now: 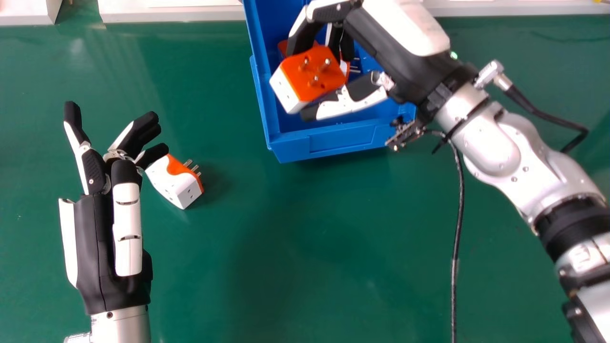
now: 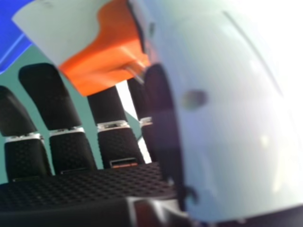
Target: Pick all objects and put in blue box
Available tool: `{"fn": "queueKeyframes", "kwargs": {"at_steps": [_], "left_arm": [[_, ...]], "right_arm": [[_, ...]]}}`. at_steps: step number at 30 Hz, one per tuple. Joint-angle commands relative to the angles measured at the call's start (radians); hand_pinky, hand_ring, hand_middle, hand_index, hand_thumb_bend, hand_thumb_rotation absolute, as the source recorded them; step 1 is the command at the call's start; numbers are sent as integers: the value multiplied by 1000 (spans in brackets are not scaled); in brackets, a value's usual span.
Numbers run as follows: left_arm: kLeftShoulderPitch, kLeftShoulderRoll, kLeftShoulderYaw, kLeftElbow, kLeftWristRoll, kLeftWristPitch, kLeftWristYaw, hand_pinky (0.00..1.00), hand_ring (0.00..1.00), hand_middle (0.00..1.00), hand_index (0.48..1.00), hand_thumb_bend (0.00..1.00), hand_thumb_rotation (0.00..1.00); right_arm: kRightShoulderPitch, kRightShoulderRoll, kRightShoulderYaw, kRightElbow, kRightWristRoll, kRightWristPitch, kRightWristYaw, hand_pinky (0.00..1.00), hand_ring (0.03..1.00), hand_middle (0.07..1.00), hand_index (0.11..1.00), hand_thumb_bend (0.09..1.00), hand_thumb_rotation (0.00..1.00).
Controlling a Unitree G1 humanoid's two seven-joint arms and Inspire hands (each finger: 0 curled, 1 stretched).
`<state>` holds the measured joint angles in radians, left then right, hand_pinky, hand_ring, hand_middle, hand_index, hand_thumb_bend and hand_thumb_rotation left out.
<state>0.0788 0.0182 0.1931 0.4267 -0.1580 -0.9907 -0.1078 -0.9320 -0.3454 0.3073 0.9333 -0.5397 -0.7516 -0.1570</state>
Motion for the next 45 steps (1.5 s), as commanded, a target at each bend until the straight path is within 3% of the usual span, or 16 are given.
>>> {"fn": "queueKeyframes", "kwargs": {"at_steps": [1, 4, 7, 11, 17, 24, 31, 36, 45], "left_arm": [[-4, 9, 3, -7, 5, -5, -1, 759, 822, 815, 783, 470, 884], [-13, 11, 5, 9, 1, -15, -4, 758, 822, 814, 782, 472, 883], [-13, 10, 4, 4, 1, -11, -3, 759, 822, 815, 782, 473, 883], [-15, 10, 3, 4, -1, -12, -5, 758, 822, 815, 782, 473, 883], [-18, 6, 4, 5, 13, -14, 5, 758, 822, 814, 782, 468, 884], [-23, 4, 1, 11, 10, -15, 3, 758, 822, 815, 782, 467, 885], [-15, 0, -3, -2, 11, -16, 3, 758, 822, 814, 782, 477, 881], [-16, -1, -4, 6, 4, -23, -1, 758, 822, 815, 782, 477, 881], [-14, -3, -3, 9, 9, -26, 2, 758, 822, 815, 782, 476, 882]], "right_arm": [[-86, 10, -12, 25, -5, 16, -36, 287, 392, 489, 529, 514, 0], [-136, 22, -4, 72, -27, 54, -61, 387, 416, 488, 518, 518, 0], [-184, 35, 6, 120, -47, 88, -89, 444, 458, 477, 503, 520, 0], [-239, 58, 16, 173, -63, 127, -113, 392, 431, 478, 516, 519, 0], [-294, 82, 28, 248, -68, 164, -118, 396, 429, 480, 515, 519, 0], [-352, 106, 39, 332, -87, 238, -123, 433, 427, 491, 505, 520, 0], [-391, 122, 67, 370, -116, 320, -131, 381, 406, 496, 514, 518, 0], [-410, 129, 86, 386, -141, 367, -139, 388, 407, 496, 515, 518, 0], [-424, 145, 126, 406, -180, 428, -162, 405, 408, 497, 513, 518, 0]]}}
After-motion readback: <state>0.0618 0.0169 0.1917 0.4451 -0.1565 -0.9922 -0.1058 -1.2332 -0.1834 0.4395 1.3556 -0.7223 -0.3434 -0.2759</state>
